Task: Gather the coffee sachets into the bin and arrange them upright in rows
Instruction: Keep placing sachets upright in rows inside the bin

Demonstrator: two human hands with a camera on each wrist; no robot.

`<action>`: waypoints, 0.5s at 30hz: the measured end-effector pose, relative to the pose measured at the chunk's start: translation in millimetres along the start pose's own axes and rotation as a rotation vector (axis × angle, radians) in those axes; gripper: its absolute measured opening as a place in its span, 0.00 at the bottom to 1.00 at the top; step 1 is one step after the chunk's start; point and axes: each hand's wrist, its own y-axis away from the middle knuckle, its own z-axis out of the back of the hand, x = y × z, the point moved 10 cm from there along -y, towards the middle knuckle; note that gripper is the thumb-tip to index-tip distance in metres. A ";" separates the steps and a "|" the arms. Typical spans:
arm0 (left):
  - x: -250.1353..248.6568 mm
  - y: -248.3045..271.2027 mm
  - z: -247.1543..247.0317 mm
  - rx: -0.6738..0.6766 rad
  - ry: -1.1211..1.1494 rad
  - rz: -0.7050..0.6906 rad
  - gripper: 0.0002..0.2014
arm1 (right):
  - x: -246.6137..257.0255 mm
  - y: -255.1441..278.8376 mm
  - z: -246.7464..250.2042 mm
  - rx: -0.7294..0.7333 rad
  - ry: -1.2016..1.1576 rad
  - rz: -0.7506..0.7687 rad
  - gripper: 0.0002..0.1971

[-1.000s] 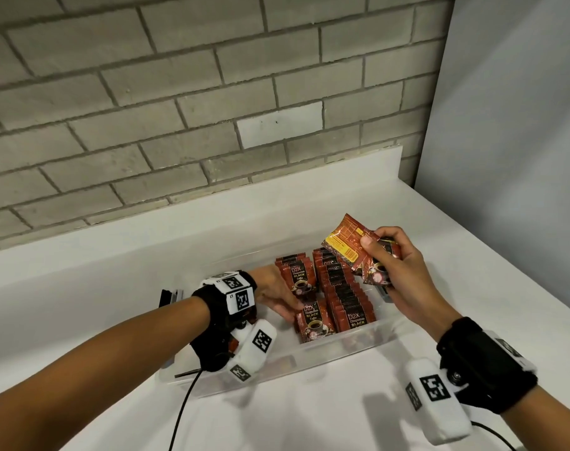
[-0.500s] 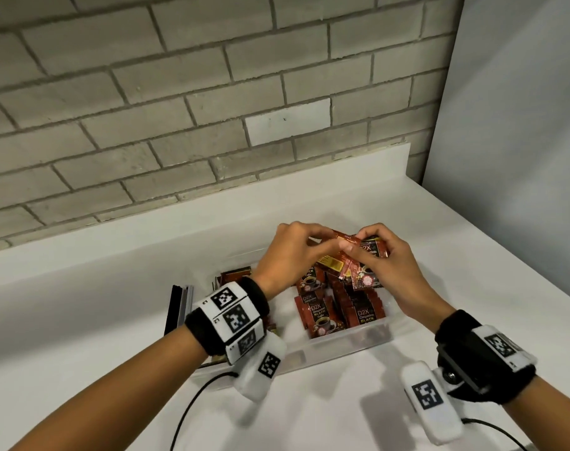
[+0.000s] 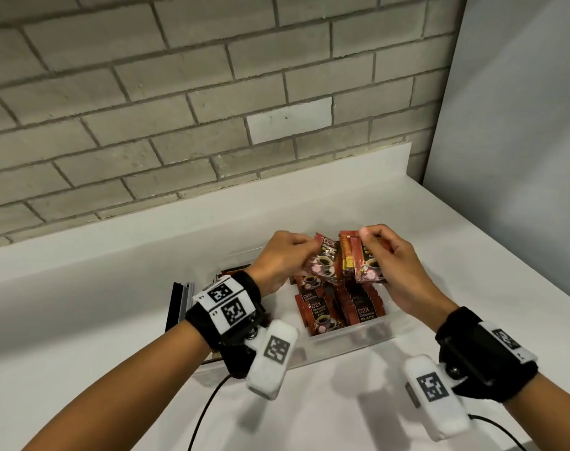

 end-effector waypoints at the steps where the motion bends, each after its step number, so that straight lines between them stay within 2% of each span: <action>1: 7.9 -1.7 5.0 -0.010 0.013 0.052 0.08 | -3.6 -0.5 3.9 -0.023 -0.057 -0.067 0.09; 4: 32.2 -5.3 17.9 -0.010 -0.115 0.195 0.04 | -12.6 -1.2 12.2 -0.067 -0.151 -0.240 0.10; 7: 55.9 -8.0 17.7 0.068 -0.185 0.324 0.02 | -16.2 -0.3 9.9 -0.052 -0.253 -0.317 0.09; 12: 83.5 -1.2 -4.3 0.245 -0.206 0.483 0.10 | -16.3 2.8 3.6 -0.003 -0.247 -0.319 0.11; 15: 90.5 4.5 -14.3 0.314 -0.236 0.530 0.09 | -13.9 3.5 1.3 0.032 -0.152 -0.272 0.11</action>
